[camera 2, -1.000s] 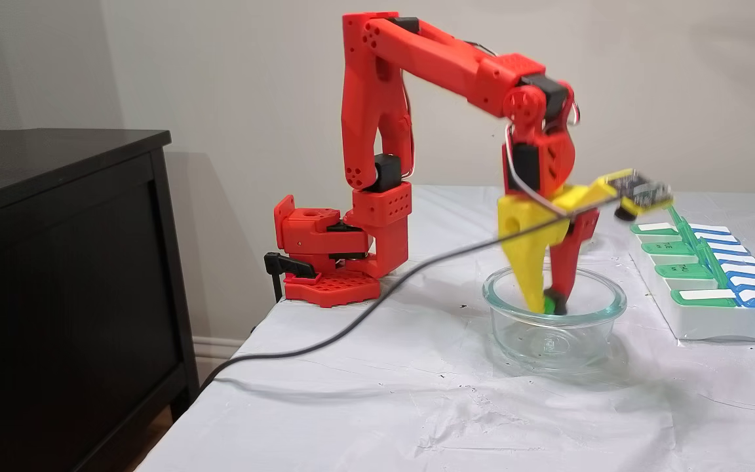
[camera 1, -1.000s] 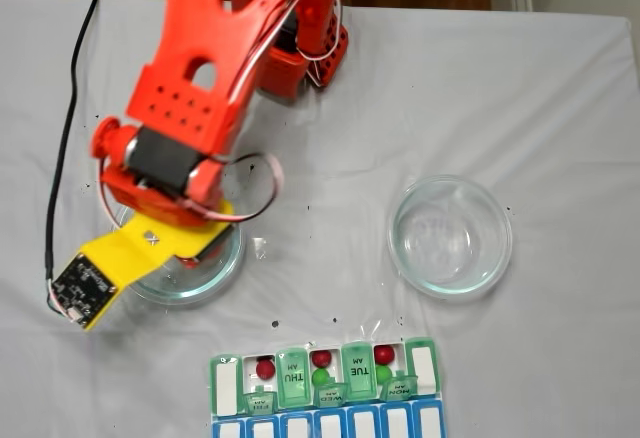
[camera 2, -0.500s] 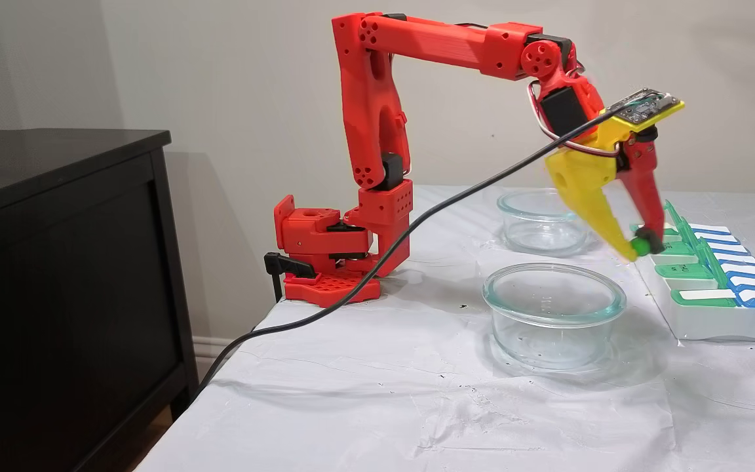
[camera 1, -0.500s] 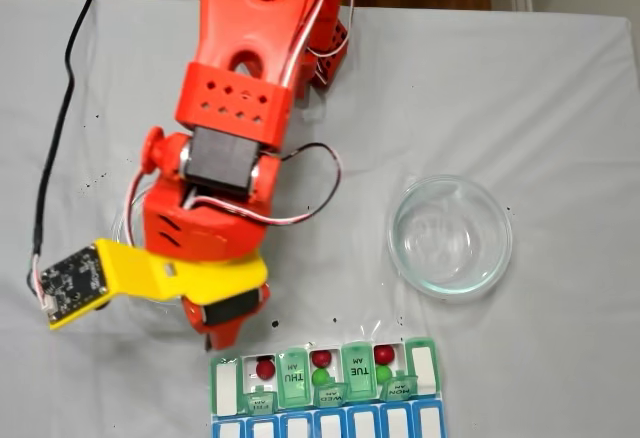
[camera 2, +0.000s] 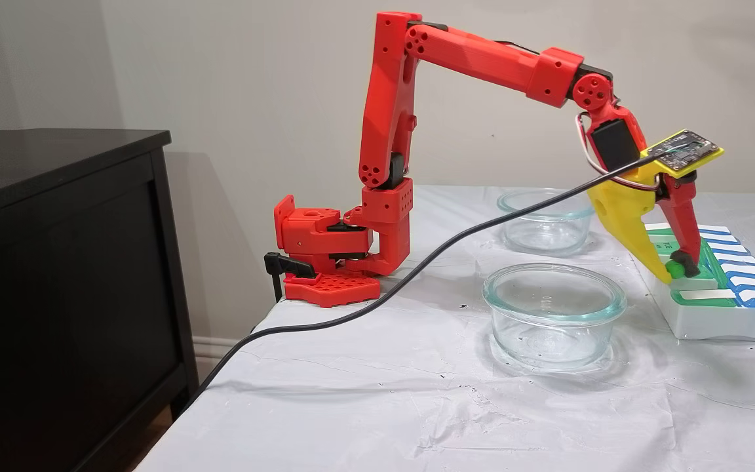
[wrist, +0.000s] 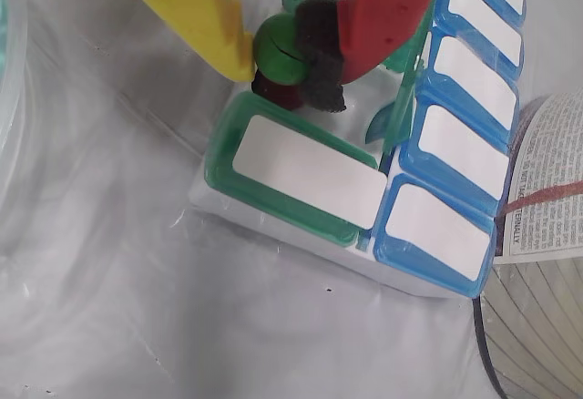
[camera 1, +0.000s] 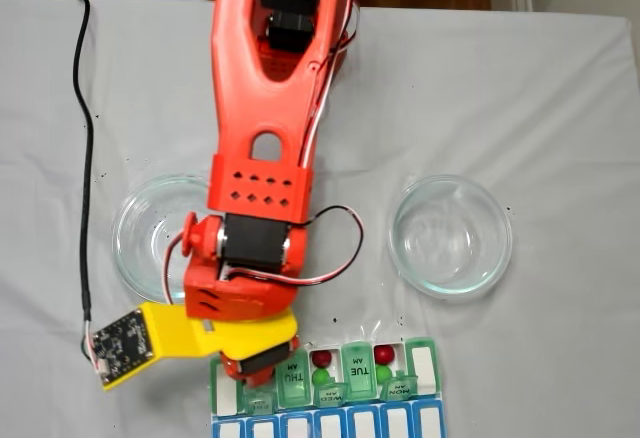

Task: Sort medicines into box.

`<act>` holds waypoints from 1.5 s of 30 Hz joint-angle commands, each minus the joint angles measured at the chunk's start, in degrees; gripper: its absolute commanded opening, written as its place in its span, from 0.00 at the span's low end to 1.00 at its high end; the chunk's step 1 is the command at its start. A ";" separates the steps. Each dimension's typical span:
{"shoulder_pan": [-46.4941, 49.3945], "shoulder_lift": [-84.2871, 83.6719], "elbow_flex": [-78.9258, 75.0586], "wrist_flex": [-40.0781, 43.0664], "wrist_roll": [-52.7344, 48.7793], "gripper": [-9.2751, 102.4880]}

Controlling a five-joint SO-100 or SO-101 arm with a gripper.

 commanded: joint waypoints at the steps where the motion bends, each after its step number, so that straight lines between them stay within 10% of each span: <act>1: -2.02 5.45 -2.37 -2.02 0.70 0.08; 21: -1.76 0.97 -1.58 -9.40 -1.67 0.09; 45: -0.62 1.49 -0.62 -7.38 -4.48 0.34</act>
